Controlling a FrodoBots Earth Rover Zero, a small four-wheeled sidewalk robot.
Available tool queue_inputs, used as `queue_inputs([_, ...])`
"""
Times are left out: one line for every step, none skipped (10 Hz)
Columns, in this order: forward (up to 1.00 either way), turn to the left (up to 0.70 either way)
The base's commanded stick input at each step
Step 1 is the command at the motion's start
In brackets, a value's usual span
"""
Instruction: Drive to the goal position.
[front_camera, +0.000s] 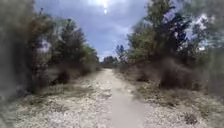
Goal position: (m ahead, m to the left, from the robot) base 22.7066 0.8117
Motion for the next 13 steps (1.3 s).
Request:
queue_inputs([0.70,0.00])
queue_inputs([0.70,0.00])
queue_inputs([0.70,0.00])
queue_inputs([0.70,0.00])
queue_inputs([0.70,0.00])
queue_inputs([0.70,0.00])
queue_inputs([0.70,0.00])
queue_inputs([0.70,0.00])
queue_inputs([0.70,0.00])
queue_inputs([0.70,0.00])
queue_inputs([0.70,0.00])
queue_inputs([0.70,0.00])
queue_inputs([0.70,0.00])
